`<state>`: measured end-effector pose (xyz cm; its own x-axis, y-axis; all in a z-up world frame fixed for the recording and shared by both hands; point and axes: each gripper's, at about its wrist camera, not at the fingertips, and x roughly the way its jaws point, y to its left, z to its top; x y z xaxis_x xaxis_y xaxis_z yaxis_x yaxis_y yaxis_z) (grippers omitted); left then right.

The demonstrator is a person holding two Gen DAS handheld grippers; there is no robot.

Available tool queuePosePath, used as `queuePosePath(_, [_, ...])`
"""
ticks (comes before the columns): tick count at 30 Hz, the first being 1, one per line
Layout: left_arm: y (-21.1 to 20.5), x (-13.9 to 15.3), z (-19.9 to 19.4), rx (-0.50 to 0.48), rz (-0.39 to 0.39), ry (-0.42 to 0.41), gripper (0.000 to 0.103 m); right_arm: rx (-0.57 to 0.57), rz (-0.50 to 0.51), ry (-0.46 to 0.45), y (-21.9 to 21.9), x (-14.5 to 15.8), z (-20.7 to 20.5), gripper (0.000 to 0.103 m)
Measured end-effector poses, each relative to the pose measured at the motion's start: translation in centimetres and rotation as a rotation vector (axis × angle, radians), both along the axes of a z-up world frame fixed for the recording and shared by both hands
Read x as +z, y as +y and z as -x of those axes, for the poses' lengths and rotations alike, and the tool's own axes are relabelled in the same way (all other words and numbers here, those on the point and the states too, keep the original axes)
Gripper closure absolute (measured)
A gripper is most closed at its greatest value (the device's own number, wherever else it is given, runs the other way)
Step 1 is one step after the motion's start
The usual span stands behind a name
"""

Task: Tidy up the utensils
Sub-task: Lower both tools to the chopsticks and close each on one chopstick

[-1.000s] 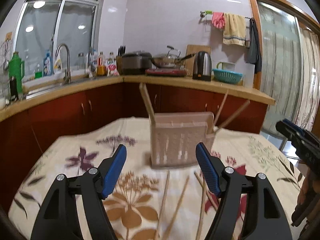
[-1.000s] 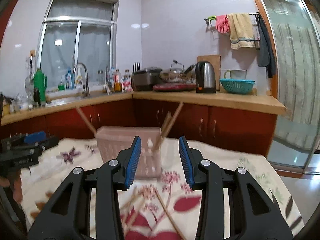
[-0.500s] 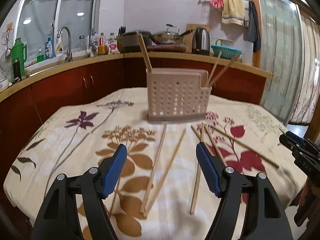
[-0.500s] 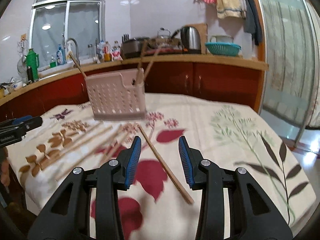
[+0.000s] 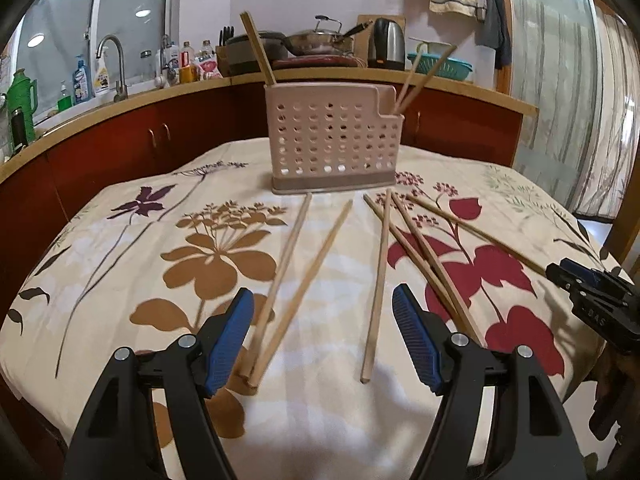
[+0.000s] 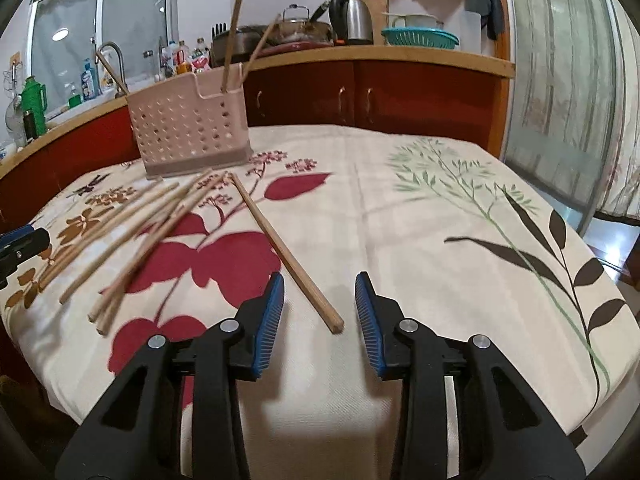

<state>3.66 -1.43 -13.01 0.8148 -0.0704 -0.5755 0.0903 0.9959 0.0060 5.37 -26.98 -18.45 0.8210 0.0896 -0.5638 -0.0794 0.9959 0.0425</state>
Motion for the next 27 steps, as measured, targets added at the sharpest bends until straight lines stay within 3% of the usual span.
queuePosePath(2, [-0.2, -0.4, 0.0, -0.006, -0.003, 0.009, 0.033, 0.006, 0.007, 0.017, 0.2, -0.4, -0.1, 0.084])
queuePosePath(11, [-1.4, -1.7, -0.1, -0.046, -0.02, 0.046, 0.041, 0.045, 0.034, 0.004, 1.7, -0.6, 1.0, 0.094])
queuePosePath(27, [-2.3, -3.4, -0.4, -0.102, -0.039, 0.107, 0.073, 0.068, 0.028, 0.005, 2.5, -0.6, 1.5, 0.096])
